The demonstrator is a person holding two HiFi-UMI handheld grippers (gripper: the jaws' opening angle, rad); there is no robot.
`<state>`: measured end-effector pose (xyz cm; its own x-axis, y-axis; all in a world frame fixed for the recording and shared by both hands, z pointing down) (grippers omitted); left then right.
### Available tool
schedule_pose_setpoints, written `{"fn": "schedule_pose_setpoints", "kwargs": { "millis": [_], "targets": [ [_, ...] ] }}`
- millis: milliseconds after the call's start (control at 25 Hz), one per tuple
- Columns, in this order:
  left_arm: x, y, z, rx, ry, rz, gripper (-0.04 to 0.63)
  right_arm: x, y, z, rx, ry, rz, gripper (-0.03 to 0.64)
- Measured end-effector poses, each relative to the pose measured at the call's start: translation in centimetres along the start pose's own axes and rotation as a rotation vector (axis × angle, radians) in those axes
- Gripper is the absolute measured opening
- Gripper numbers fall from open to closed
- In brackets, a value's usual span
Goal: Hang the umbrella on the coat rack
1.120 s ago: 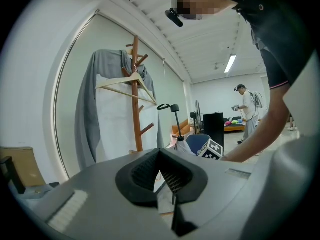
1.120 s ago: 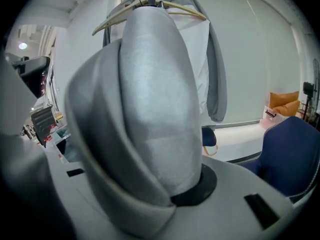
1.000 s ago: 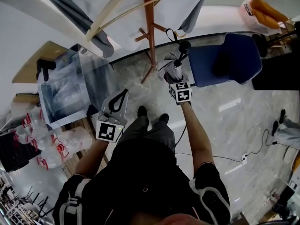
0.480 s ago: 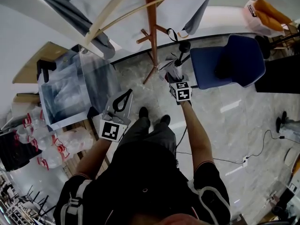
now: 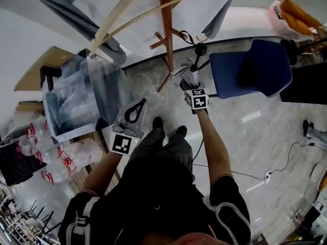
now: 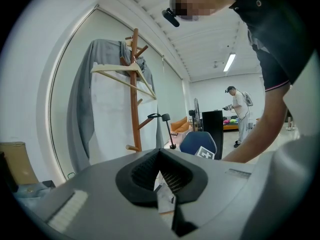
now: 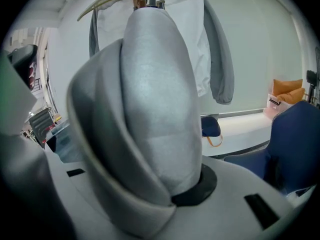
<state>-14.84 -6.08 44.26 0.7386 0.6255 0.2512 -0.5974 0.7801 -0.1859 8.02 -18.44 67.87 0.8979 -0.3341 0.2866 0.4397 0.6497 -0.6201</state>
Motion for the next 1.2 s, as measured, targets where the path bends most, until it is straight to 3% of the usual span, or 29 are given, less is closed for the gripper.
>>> {"fn": "schedule_pose_setpoints", "kwargs": {
  "millis": [1200],
  "targets": [
    [-0.3,-0.8,1.6,-0.026,0.005,0.014,0.000,-0.4,-6.0,1.2,-0.061,-0.019,-0.024,0.153]
  ]
}}
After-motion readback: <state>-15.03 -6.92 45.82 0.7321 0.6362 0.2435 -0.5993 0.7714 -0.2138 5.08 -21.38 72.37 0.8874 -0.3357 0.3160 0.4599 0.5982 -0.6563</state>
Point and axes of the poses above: the fingertips, and each gripper's own axes: y backward along the fingers, x to its right, z out of its underside, the point moved 7 cm from there along y, backward along the fingers, and after that the axes turned 9 degrees about -y, right-handed, at the moved point
